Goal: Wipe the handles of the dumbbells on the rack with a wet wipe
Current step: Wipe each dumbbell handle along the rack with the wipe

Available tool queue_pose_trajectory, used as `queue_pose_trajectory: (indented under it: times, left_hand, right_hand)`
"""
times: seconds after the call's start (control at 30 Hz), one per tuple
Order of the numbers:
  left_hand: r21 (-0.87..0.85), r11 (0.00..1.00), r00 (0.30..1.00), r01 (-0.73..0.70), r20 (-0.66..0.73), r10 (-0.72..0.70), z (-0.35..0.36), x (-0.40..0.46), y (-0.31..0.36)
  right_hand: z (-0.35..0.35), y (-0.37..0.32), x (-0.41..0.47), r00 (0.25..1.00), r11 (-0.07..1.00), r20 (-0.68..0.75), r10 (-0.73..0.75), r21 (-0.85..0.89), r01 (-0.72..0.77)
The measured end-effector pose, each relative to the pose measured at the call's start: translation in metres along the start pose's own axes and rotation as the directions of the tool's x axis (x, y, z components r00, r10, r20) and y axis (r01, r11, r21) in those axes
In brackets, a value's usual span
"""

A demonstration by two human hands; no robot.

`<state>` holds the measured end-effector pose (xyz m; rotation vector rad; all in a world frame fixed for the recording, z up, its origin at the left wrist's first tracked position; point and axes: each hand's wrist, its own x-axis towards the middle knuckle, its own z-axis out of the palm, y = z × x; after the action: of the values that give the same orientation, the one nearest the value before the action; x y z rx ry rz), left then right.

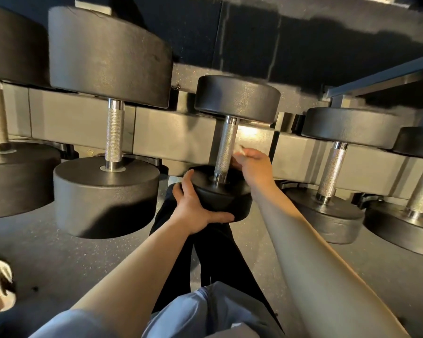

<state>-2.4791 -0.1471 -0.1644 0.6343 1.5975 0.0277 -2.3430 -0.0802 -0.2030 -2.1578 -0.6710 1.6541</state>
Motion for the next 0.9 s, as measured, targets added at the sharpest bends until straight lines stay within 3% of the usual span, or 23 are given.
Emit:
queue_pose_trajectory:
  times: [0.07,0.13,0.2,0.27,0.3,0.37,0.4,0.47,0.53,0.57,0.67,0.77,0.83,0.9]
  left_hand:
    - [0.012,1.0,1.0,0.0,-0.008,0.0,0.001,0.0,-0.001]
    - [0.02,1.0,1.0,0.002,-0.015,-0.001,0.001,0.001,-0.001]
    - [0.024,1.0,1.0,0.0,-0.016,0.0,0.001,0.001,-0.001]
    - [0.019,1.0,1.0,0.005,-0.011,-0.005,0.001,0.001,-0.001]
    - [0.019,1.0,1.0,0.007,-0.008,-0.007,0.001,0.001,-0.002]
    - [0.018,1.0,1.0,-0.004,-0.006,0.004,0.001,0.001,-0.002]
    - [0.014,1.0,1.0,-0.008,-0.008,0.008,0.001,0.001,-0.002]
    - [0.016,1.0,1.0,-0.005,-0.014,0.005,0.001,0.002,-0.001]
    - [0.025,1.0,1.0,0.002,-0.017,-0.001,0.001,0.002,-0.001]
    - [0.026,1.0,1.0,0.003,-0.021,-0.003,0.002,0.003,-0.002]
    - [0.017,1.0,1.0,0.005,-0.018,-0.005,0.002,0.004,-0.003]
    - [0.004,1.0,1.0,-0.001,-0.02,0.001,0.001,0.005,-0.004]
    - [0.008,1.0,1.0,0.003,-0.019,-0.003,0.002,0.005,-0.005]
    - [0.015,1.0,1.0,0.004,-0.011,-0.004,0.002,0.004,-0.004]
  right_hand:
    - [-0.006,0.014,-0.006,0.994,0.938,0.096,-0.056,-0.335,0.085]
    - [-0.007,0.024,-0.01,0.983,0.792,0.174,-0.064,-0.59,0.156]
    - [-0.006,0.02,-0.009,0.979,0.699,0.196,-0.058,-0.692,0.18]
    - [-0.006,0.01,-0.007,0.98,0.699,0.195,-0.048,-0.694,0.172]
    - [-0.007,0.007,-0.006,0.988,0.792,0.15,-0.035,-0.599,0.119]
    - [-0.007,-0.004,-0.004,0.993,0.987,0.023,0.117,-0.115,-0.114]
    - [-0.008,-0.012,0.001,0.979,0.966,0.007,0.205,0.158,-0.204]
    - [-0.004,-0.032,0.016,0.959,0.823,0.024,0.282,0.508,-0.255]
    - [0.008,-0.049,0.023,0.947,0.69,0.032,0.321,0.677,-0.257]
    - [0.014,-0.053,0.02,0.946,0.685,0.035,0.322,0.681,-0.259]
    - [0.018,-0.039,0.01,0.973,0.85,-0.002,0.231,0.488,-0.201]
    - [0.002,-0.018,0.002,0.992,0.989,-0.036,0.123,0.083,-0.12]
    - [-0.004,-0.001,-0.002,0.996,0.958,0.068,0.066,-0.285,-0.044]
    - [-0.006,0.01,-0.004,0.984,0.856,0.17,0.049,-0.515,0.046]
